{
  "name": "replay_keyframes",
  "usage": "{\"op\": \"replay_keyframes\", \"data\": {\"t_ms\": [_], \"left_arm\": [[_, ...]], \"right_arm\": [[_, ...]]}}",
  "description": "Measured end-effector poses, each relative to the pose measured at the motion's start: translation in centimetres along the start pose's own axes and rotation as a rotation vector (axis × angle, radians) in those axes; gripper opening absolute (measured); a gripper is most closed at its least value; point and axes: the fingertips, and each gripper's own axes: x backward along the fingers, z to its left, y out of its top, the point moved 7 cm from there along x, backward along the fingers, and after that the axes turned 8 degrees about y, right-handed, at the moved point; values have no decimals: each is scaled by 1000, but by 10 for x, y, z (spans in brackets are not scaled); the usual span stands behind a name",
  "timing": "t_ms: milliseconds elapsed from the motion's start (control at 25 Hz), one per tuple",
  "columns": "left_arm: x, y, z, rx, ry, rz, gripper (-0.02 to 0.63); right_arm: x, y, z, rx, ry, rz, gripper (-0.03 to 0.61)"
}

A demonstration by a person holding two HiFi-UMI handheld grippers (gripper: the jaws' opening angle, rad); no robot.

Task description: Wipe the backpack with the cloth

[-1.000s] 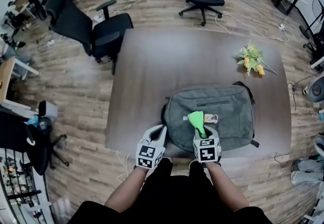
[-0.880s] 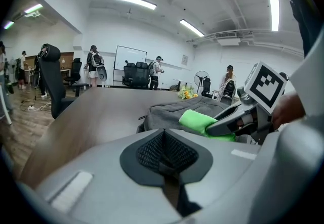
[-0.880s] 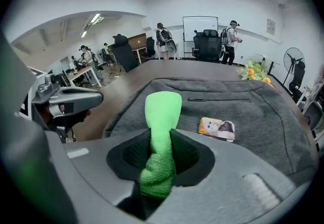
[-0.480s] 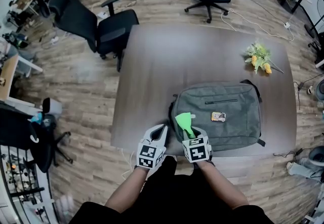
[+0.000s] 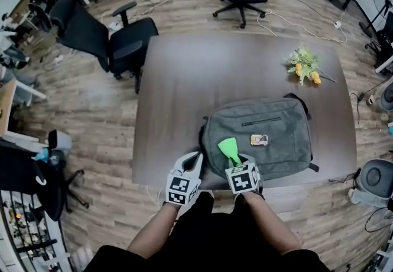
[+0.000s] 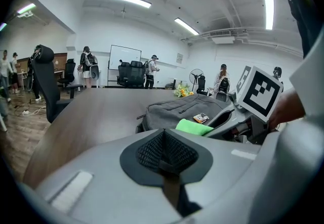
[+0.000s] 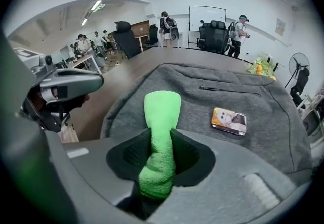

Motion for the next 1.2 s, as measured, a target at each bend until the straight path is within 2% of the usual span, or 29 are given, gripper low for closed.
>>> {"op": "replay_keyframes", "data": {"t_ms": [400,1200], "left_arm": [[-11,8,-20,-19,-31,-1,18],[-42,31,-71,-55,-110,-37,18]], "right_arm": [[27,-20,-47,-6,-136,47,108],[96,-46,-152,-12,-404,44,109]]}}
